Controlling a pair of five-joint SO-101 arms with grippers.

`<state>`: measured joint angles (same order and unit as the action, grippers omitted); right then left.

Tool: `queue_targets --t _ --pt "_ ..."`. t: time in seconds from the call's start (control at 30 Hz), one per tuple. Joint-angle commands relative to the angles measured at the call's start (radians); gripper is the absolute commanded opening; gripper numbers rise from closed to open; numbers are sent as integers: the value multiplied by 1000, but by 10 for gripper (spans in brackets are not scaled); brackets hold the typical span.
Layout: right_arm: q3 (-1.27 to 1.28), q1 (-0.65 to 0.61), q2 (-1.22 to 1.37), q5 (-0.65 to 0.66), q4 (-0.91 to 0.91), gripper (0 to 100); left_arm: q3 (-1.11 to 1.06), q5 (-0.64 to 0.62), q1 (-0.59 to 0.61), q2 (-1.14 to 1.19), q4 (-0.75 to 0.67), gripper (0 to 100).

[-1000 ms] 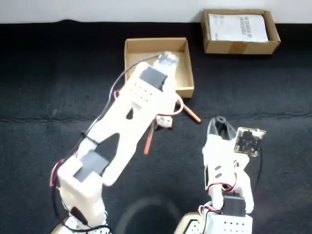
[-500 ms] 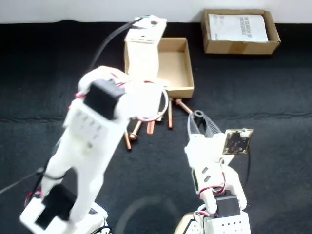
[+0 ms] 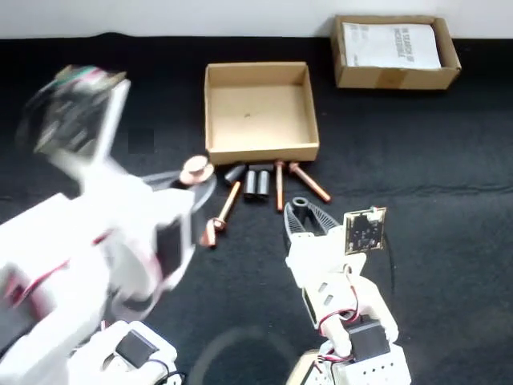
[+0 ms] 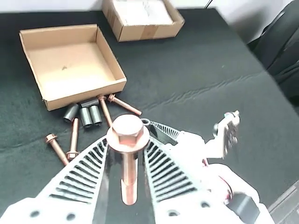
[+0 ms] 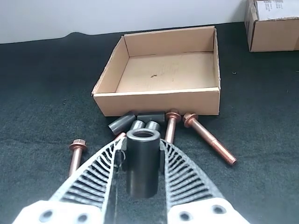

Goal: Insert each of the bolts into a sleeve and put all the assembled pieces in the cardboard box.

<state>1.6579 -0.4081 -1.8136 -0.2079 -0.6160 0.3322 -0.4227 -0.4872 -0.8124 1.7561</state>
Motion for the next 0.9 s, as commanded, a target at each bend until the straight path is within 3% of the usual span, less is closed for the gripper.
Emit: queue_targets --t 0.0,0.17,0.3,0.47,0.67,0.77,0.87 --pt "147 -10 -7 -6 -4 7 -171 6 -4 -168 3 8" --pt "147 -12 -7 -8 -8 7 -458 6 -4 -372 -3 8" --pt "147 -10 -7 -6 -8 7 -714 6 -4 -506 -114 8" --pt "147 -10 -7 -6 -8 7 -1047 6 4 -664 -425 8" --pt "147 -10 -16 -5 10 7 -1452 6 145 -834 -924 8" --pt "147 -10 -16 -5 56 7 -1581 6 191 -888 -1059 8" --pt "147 -10 -16 -8 139 7 -1646 6 199 -928 -1092 8"
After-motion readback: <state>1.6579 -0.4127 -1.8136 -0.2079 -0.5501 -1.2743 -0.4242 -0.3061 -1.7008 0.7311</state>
